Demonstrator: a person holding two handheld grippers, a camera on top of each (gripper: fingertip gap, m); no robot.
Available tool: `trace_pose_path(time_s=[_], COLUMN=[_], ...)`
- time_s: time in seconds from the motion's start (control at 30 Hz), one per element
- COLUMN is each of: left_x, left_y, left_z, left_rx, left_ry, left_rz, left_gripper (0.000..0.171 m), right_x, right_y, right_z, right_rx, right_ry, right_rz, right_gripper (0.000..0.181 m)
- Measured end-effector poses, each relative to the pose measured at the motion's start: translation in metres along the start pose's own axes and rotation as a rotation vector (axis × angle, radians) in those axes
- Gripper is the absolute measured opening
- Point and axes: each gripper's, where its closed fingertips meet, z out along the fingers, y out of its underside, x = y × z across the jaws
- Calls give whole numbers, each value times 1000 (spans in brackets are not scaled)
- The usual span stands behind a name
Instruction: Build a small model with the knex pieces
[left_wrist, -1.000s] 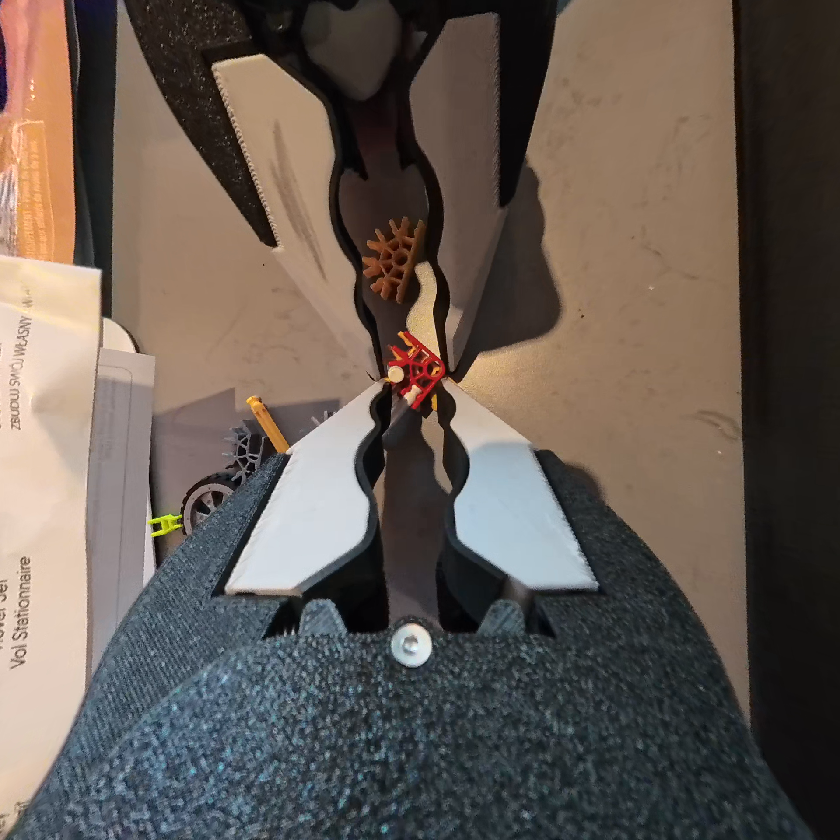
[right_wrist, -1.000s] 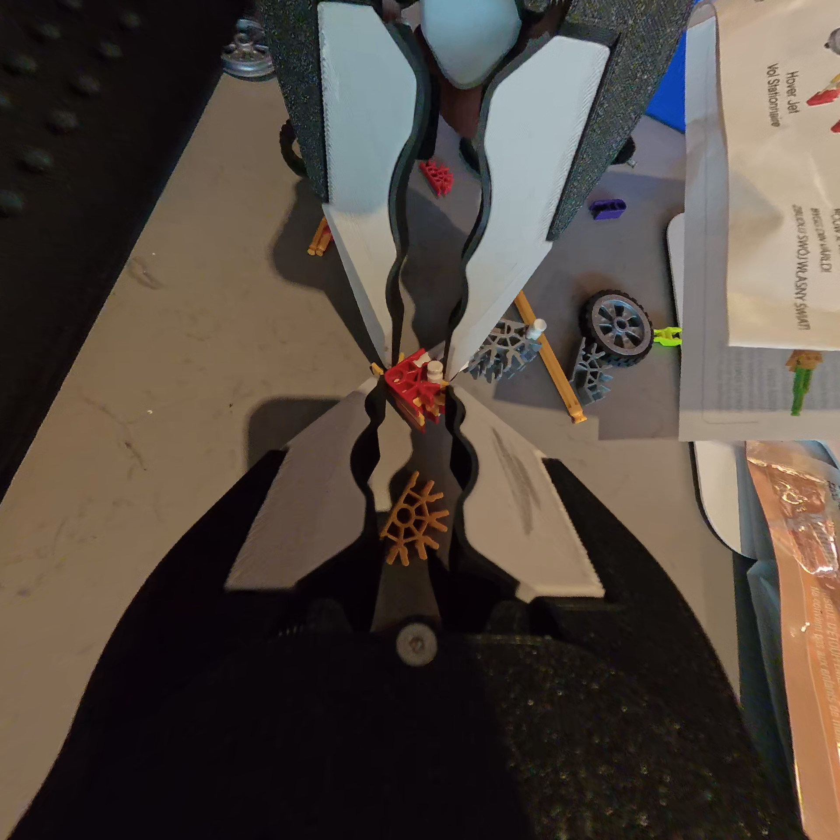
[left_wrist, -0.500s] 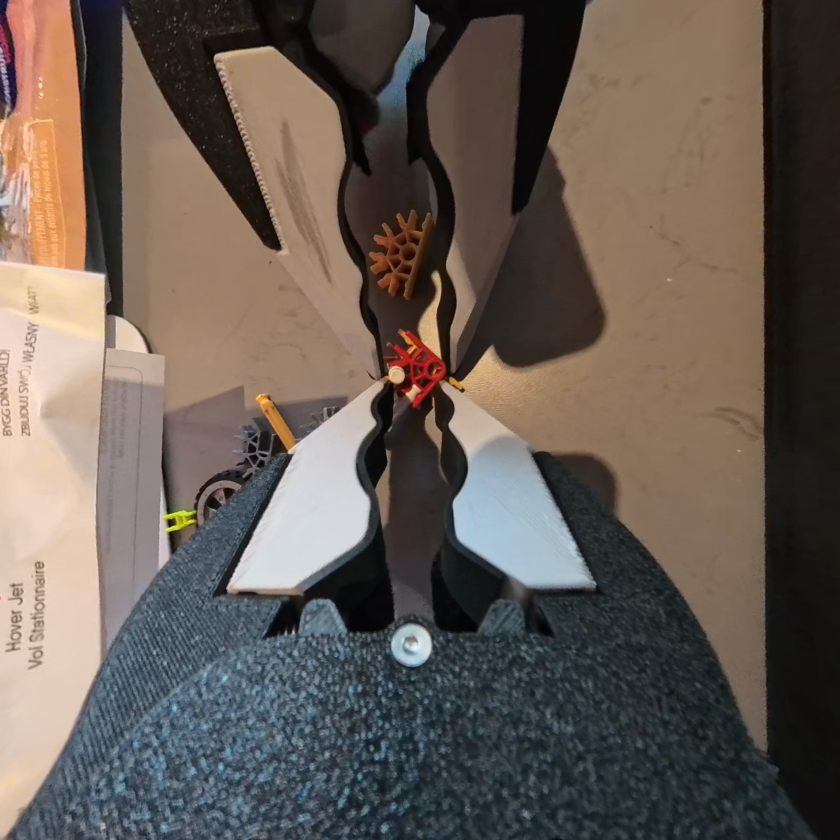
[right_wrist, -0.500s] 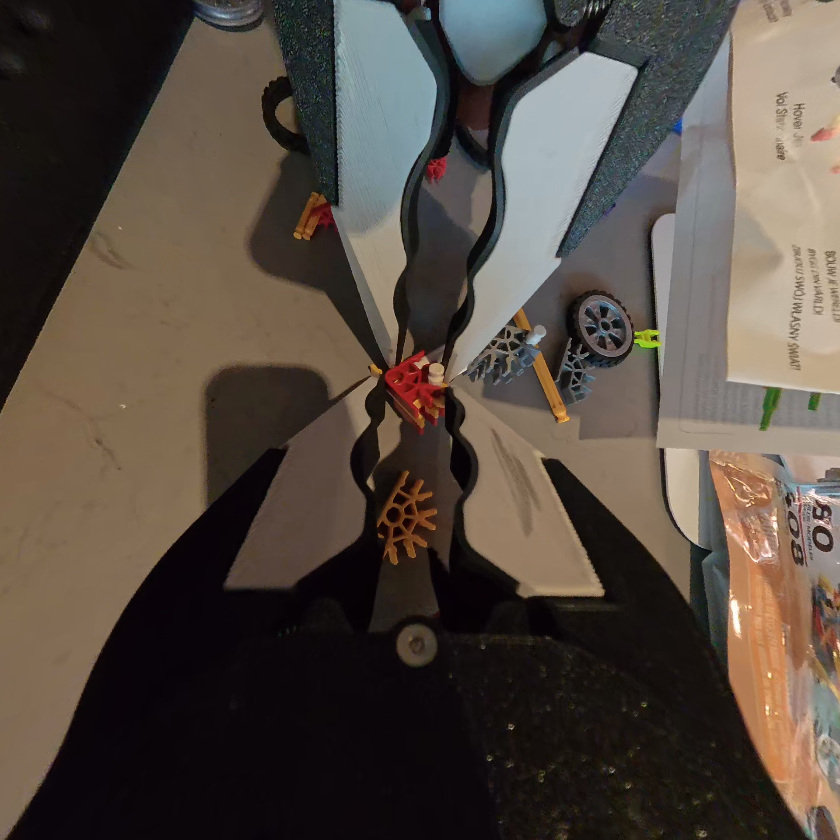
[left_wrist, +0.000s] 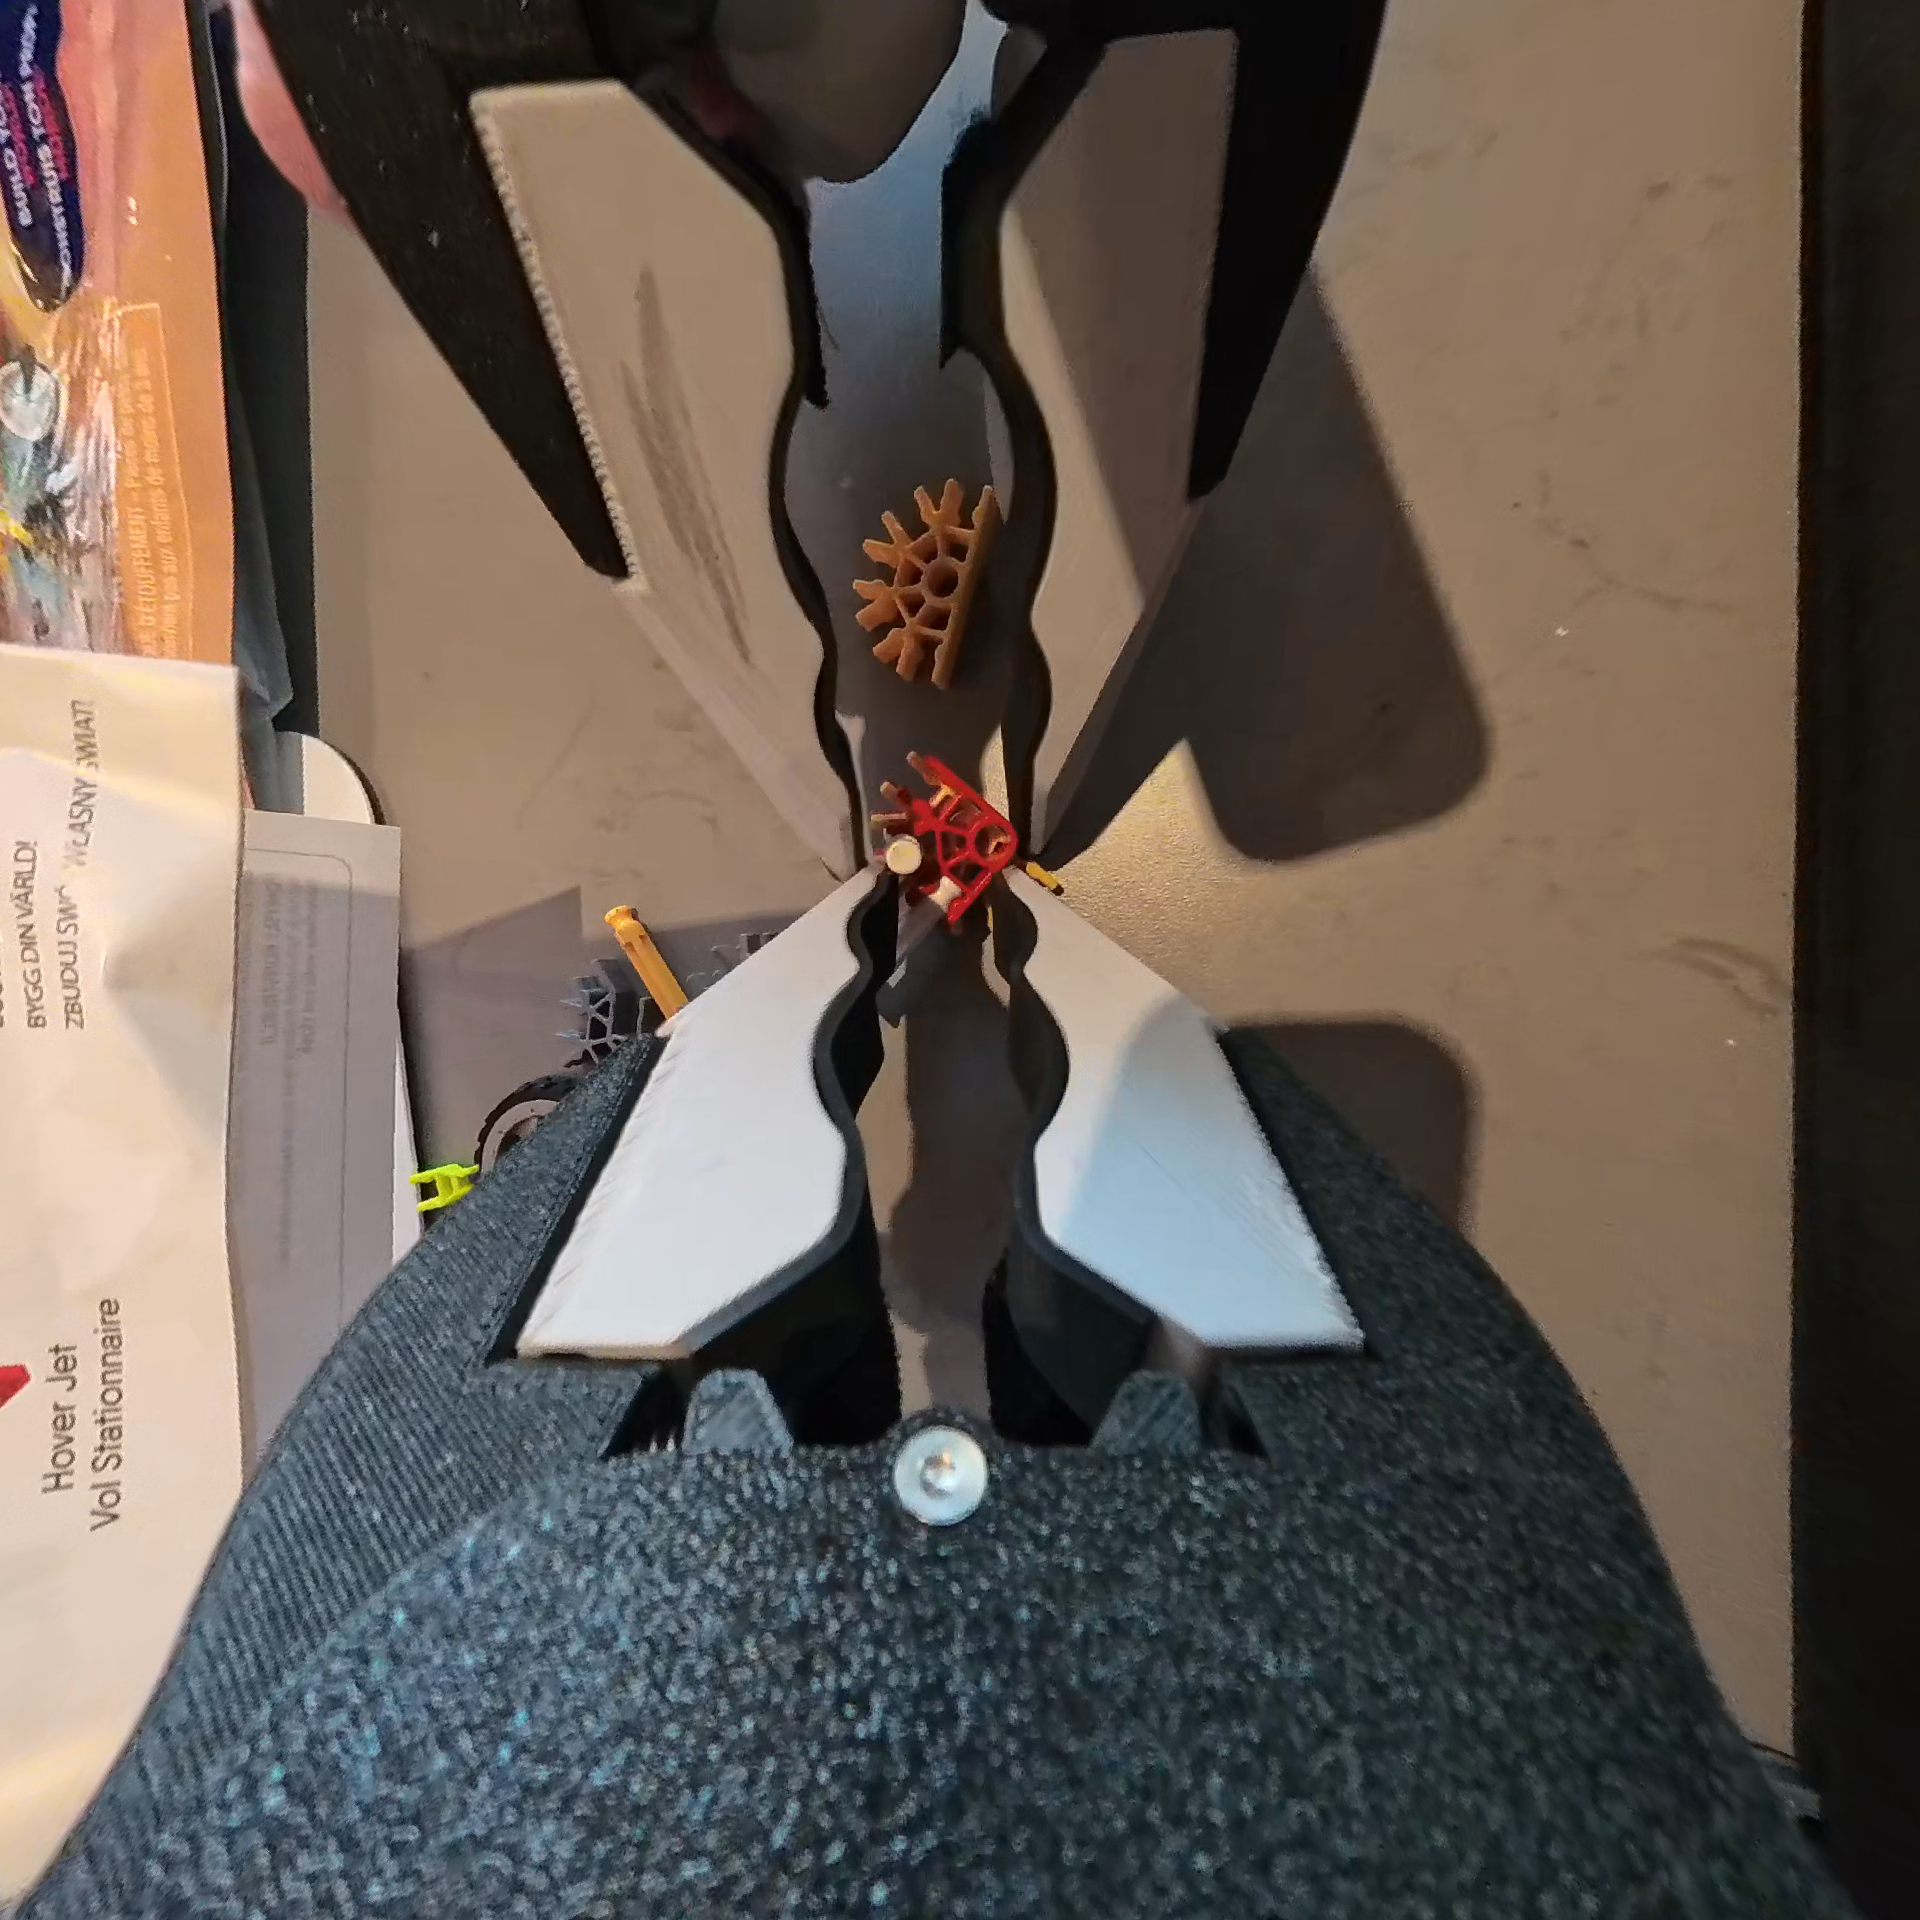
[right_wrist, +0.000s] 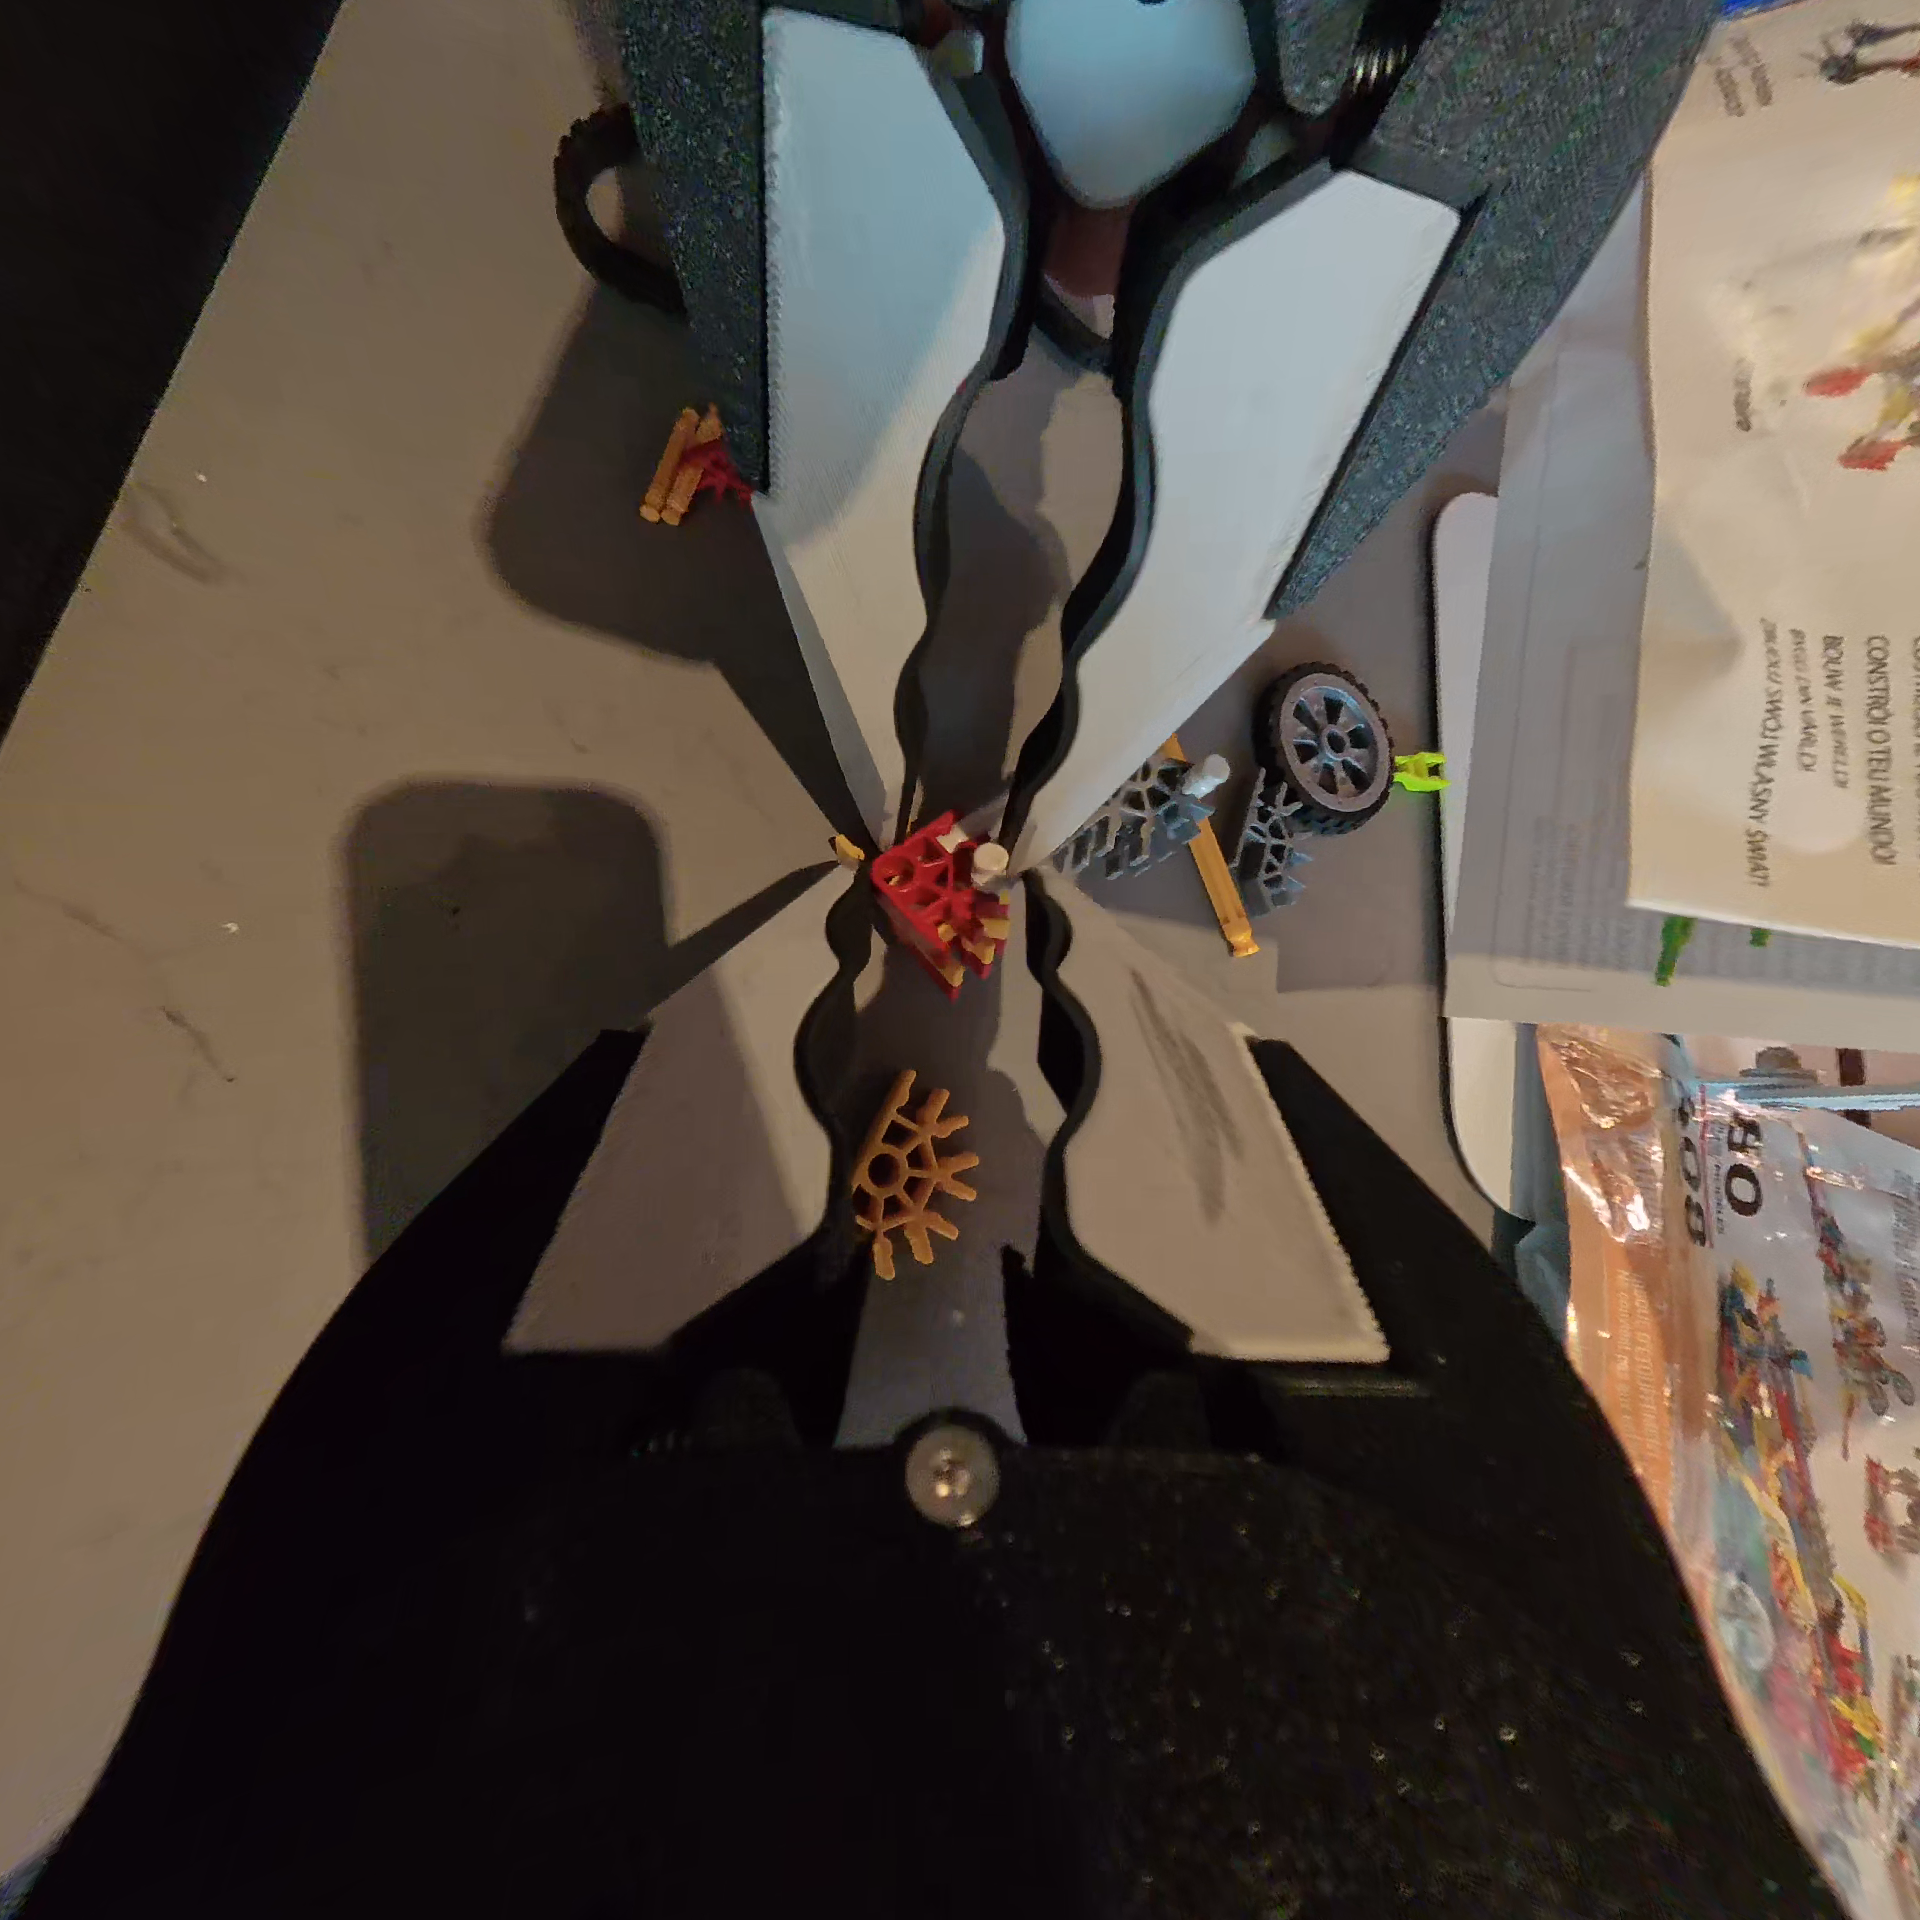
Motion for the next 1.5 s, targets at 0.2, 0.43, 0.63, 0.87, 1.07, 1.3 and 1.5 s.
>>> trace_pose_path(time_s=[0.2, 0.43, 0.63, 0.87, 1.07, 1.3, 1.5], left_x=[-1, -2, -4, -4, -4, -5, -5], left_y=[-1, -1, 0, -1, -1, -2, -4], left_z=[1, 2, 2, 2, 2, 3, 4], left_rx=[22, 24, 11, -3, -37, -44, 12], left_ry=[0, 0, -5, -28, -20, -17, -60], left_rz=[-12, -20, -11, 26, 82, 114, 97], left_gripper=[15, 14, 14, 12, 11, 10, 12], right_x=[1, 1, 2, 2, 2, 2, 1], right_y=[1, 2, 1, 0, -1, 0, 4], right_z=[-1, -3, -2, -3, -2, -3, -5], right_rx=[-16, -20, -25, -46, -44, -33, 0], right_ry=[19, 53, 70, 68, 42, -21, -59], right_rz=[-12, -27, -44, -62, -58, -13, 23], right_gripper=[26, 22, 21, 19, 19, 18, 19])
